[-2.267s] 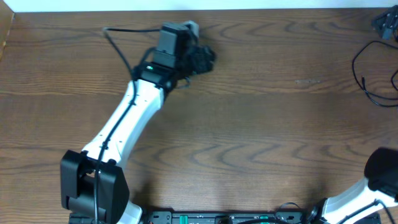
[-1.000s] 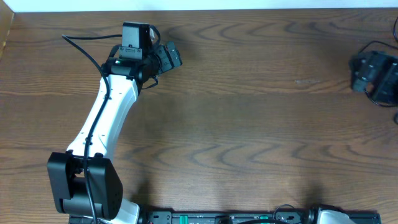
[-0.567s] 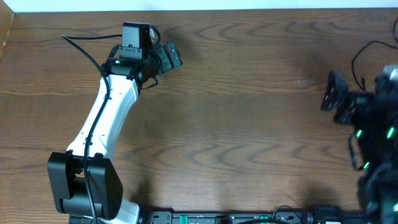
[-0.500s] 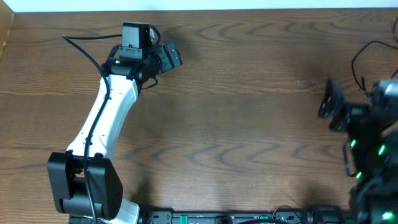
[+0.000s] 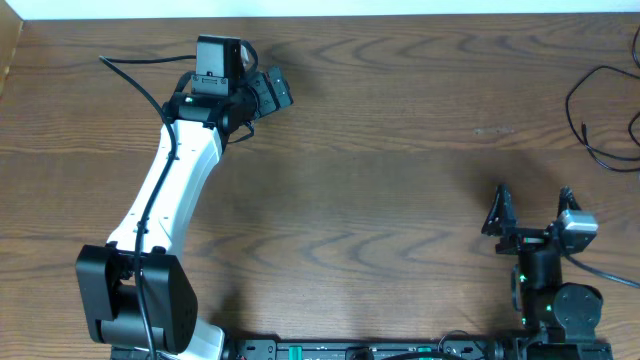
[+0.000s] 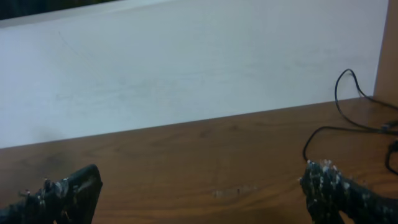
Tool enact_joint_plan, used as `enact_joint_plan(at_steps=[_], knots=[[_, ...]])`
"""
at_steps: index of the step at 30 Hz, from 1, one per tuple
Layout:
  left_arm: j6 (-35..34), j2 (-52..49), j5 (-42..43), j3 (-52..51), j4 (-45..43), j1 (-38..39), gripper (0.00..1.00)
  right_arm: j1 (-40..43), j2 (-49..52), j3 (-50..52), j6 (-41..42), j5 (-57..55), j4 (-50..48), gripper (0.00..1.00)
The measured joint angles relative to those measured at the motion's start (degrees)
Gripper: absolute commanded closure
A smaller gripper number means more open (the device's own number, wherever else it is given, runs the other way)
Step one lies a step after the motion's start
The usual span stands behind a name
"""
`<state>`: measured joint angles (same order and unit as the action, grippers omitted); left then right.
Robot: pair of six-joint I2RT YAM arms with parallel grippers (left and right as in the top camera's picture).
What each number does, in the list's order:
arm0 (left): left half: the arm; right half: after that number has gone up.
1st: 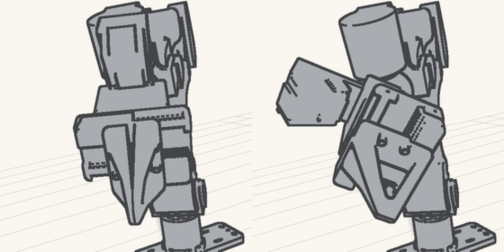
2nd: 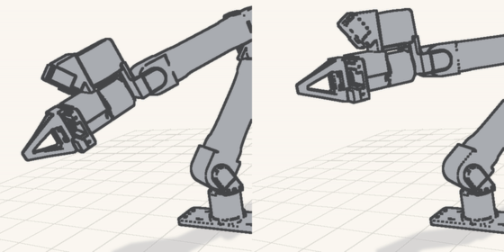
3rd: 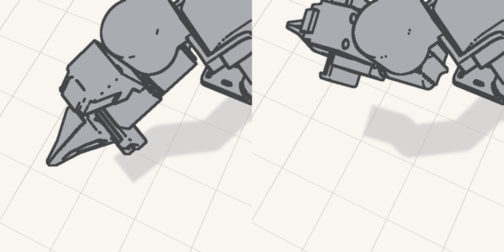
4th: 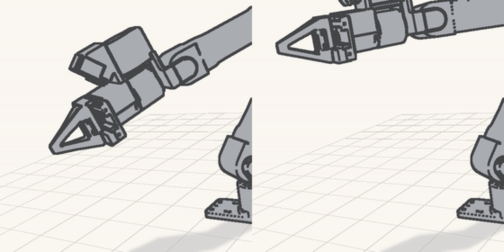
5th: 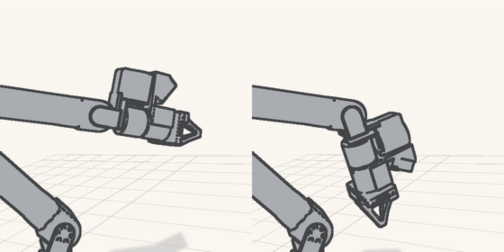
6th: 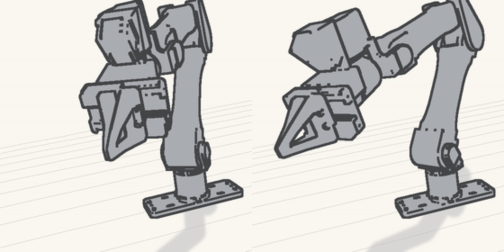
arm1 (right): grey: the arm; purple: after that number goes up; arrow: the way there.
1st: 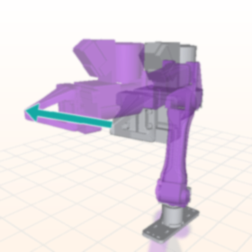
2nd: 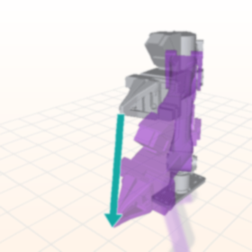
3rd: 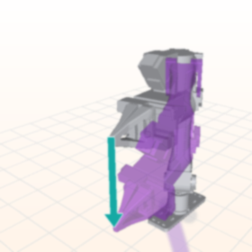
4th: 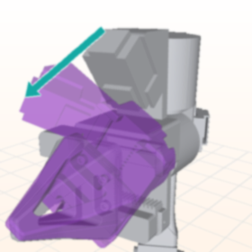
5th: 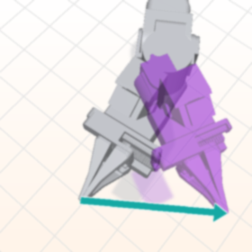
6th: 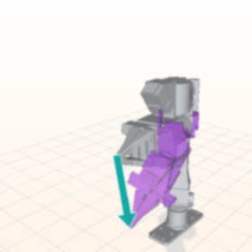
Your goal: Untangle cables
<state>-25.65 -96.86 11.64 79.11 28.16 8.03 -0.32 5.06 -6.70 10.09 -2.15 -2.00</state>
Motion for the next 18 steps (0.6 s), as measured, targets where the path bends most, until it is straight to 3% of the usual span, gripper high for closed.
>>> enact_joint_plan(at_steps=[7, 18], knots=[[0.0, 0.0, 0.0, 0.0, 0.0, 0.0, 0.0, 0.0, -4.1, 5.6, 0.0, -0.3, -0.3, 0.01], [0.0, 0.0, 0.0, 0.0, 0.0, 0.0, 0.0, 0.0, -4.4, 6.3, -0.7, -0.2, 5.9, 0.01]])
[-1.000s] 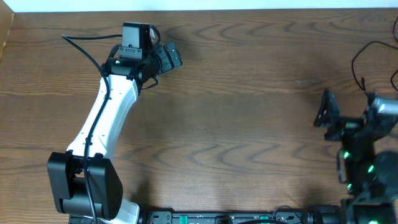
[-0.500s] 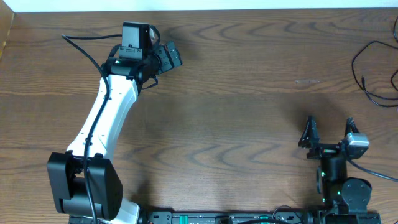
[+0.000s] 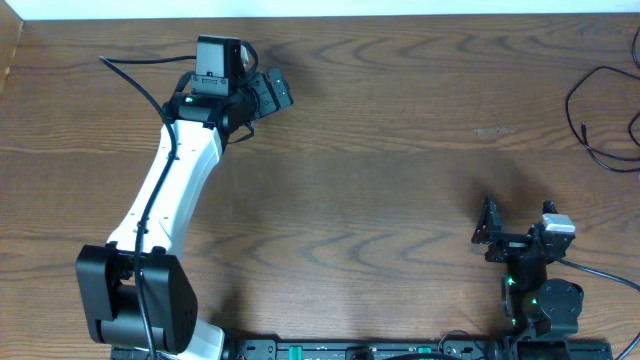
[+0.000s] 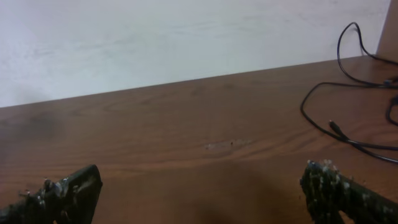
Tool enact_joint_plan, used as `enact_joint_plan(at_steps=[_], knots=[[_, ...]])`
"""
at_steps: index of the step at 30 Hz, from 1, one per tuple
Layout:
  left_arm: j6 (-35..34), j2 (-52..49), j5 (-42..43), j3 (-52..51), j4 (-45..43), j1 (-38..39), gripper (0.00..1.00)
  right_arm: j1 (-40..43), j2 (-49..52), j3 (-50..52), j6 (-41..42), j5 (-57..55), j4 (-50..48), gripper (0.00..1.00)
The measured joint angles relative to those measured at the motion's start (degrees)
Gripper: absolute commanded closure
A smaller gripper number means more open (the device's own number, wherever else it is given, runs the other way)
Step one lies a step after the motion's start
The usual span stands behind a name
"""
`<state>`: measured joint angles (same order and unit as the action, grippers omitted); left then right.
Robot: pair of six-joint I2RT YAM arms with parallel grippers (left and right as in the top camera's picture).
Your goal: Untangle cables
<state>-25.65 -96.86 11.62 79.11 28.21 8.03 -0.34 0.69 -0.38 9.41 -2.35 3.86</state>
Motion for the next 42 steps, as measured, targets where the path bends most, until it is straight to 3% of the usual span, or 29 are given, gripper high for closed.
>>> enact_joint_plan(at_steps=[17, 27, 34, 38, 42], knots=[[0.2, 0.0, -0.2, 0.0, -0.1, 0.0, 0.0, 0.0, 0.0, 0.0, -0.7, 0.2, 0.0, 0.01], [5.2, 0.0, -13.2, 0.0, 0.3, 0.0, 0.0, 0.0, 0.0, 0.0, -0.7, 0.2, 0.0, 0.01], [6.2, 0.4, -18.9, 0.0, 6.4, -0.1, 0.0, 0.0, 0.0, 0.0, -0.7, 0.2, 0.0, 0.01], [6.7, 5.2, -21.3, -2.4, 6.7, -0.5, 0.0, 0.0, 0.0, 0.0, -0.7, 0.2, 0.0, 0.01], [7.4, 15.7, -20.8, -9.5, 0.3, -3.2, 0.0, 0.0, 0.0, 0.0, -0.7, 0.3, 0.0, 0.01]])
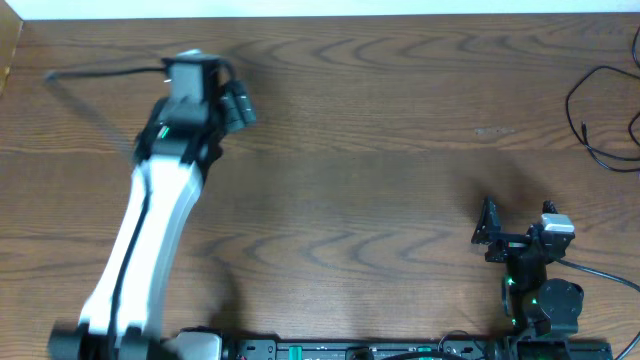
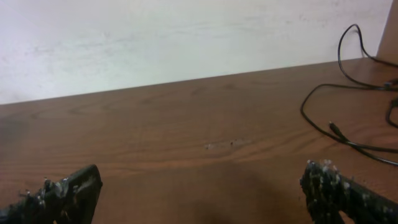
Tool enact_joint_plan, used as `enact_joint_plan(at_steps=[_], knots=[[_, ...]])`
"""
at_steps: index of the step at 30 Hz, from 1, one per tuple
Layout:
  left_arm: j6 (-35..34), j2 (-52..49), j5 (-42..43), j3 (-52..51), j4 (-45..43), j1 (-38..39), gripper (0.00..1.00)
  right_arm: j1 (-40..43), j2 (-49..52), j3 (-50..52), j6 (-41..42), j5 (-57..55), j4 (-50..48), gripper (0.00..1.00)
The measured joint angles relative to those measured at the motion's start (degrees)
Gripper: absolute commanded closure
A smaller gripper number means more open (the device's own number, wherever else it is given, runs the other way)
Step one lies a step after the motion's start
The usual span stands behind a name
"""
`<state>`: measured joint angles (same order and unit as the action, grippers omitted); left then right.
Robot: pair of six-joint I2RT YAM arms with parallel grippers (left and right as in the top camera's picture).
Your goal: Untangle cables
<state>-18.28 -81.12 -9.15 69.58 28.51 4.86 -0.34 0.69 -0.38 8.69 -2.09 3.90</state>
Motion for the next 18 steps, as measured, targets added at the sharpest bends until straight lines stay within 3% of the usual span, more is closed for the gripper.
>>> enact_joint_plan(at_steps=[9, 18], knots=[[10.1, 28.7, 14.8, -27.7, -18.8, -10.9, 0.0, 0.0, 0.0, 0.0, 0.0, 0.2, 0.0, 0.01], [16.7, 52.6, 18.9, -53.2, -33.5, -11.9, 0.0, 0.0, 0.0, 0.0, -0.2, 0.2, 0.0, 0.01]])
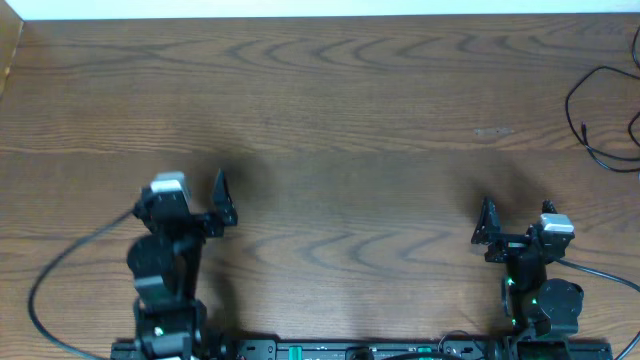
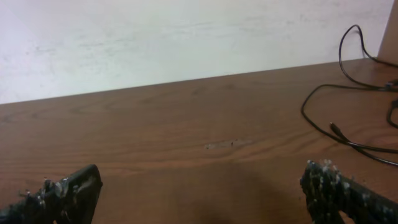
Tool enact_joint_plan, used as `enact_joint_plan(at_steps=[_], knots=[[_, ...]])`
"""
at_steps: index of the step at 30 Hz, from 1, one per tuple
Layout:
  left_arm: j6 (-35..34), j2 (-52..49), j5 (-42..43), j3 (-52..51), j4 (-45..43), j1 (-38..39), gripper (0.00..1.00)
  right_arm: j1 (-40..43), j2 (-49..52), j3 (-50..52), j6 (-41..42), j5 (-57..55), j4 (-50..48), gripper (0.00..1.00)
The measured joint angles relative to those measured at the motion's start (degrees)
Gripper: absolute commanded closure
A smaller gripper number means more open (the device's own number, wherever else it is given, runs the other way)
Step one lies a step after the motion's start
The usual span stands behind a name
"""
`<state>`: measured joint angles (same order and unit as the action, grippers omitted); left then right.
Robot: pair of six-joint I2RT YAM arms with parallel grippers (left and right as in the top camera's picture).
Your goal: Untangle cables
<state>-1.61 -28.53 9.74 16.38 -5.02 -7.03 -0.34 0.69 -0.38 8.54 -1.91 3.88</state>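
The black cables [image 1: 603, 112] lie in loose loops at the table's far right edge, some running out of frame. In the right wrist view the cables [image 2: 341, 121] sit ahead and to the right, with a plug end on the wood. My right gripper [image 1: 517, 222] is low at the front right, well short of them. It is open wide, and nothing lies between its fingertips [image 2: 78, 186]. My left gripper [image 1: 188, 203] is drawn back at the front left, far from the cables, with one finger [image 1: 221, 193] spread out to the side.
The wooden table [image 1: 340, 130] ends at a white wall [image 2: 186, 43] along the back. A thin black lead [image 1: 50, 275] from the left arm loops over the front left of the table. A wooden side edge [image 2: 390, 31] stands behind the cables.
My left arm was stretched out to the back left of the table and is now folded at the front left. The right gripper and the cables have not moved.
At first the left arm reached to the back left and the right gripper was raised, facing the wall. Then the right gripper sat lower and nearer the front edge, open, and stayed there. The left arm shifted left, then came back to the front. The cables lie unchanged.
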Motion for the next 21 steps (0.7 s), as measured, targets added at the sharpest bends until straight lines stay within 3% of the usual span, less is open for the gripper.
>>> enact_joint_plan(at_steps=[8, 21], knots=[[0.3, 18.2, -5.0, -14.4, -1.9, 2.0, 0.0, 0.0, 0.0, 0.0, 0.0, 0.0, 0.0, 0.01], [0.6, 28.0, -11.8, -15.3, 6.3, 5.3, 0.0, 0.0, 0.0, 0.0, 0.0, 0.0, 0.0, 0.01]])
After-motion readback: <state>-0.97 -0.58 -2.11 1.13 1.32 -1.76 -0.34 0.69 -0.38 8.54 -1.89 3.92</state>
